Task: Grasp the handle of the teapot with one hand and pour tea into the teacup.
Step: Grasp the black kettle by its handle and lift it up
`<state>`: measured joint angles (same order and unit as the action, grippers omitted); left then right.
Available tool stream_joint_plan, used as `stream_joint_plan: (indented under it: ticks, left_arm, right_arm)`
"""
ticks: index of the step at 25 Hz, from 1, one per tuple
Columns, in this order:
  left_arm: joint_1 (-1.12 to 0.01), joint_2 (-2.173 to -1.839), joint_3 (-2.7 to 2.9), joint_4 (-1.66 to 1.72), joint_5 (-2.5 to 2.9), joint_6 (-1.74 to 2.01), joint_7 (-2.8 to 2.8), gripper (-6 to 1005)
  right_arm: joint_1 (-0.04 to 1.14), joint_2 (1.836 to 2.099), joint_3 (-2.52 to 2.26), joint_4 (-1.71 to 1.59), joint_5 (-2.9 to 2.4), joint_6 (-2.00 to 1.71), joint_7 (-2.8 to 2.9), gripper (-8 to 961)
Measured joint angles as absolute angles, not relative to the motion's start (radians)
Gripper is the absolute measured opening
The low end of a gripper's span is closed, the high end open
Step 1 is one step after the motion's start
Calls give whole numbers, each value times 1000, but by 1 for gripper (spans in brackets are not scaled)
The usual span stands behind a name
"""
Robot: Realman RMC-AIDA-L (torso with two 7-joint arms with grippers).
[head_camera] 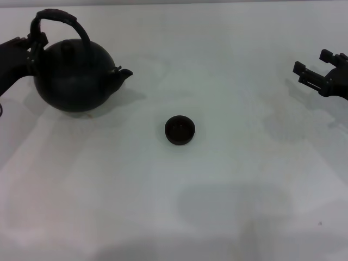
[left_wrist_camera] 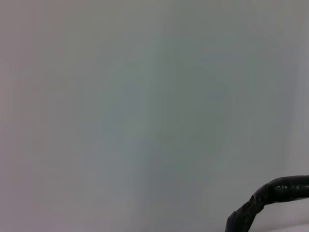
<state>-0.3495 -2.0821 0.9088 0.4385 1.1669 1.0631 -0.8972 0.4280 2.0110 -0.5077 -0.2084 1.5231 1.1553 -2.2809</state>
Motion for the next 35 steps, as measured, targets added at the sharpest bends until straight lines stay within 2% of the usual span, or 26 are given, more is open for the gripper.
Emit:
stream_joint_plan:
  ticks: [17, 29, 35]
  left_arm:
    - [-263, -2085, 1280, 763, 1163, 724, -1087, 107]
    - [-238, -2082, 1357, 858, 1169, 650, -1109, 106]
    - [-182, -2077, 1491, 994, 1189, 553, -1114, 106]
  right_arm:
    - [428, 2011, -508, -207, 1523, 1151, -2283, 847]
    - [431, 2011, -508, -207, 1533, 1137, -2295, 847]
    - [436, 2011, -508, -207, 1536, 1137, -2295, 847]
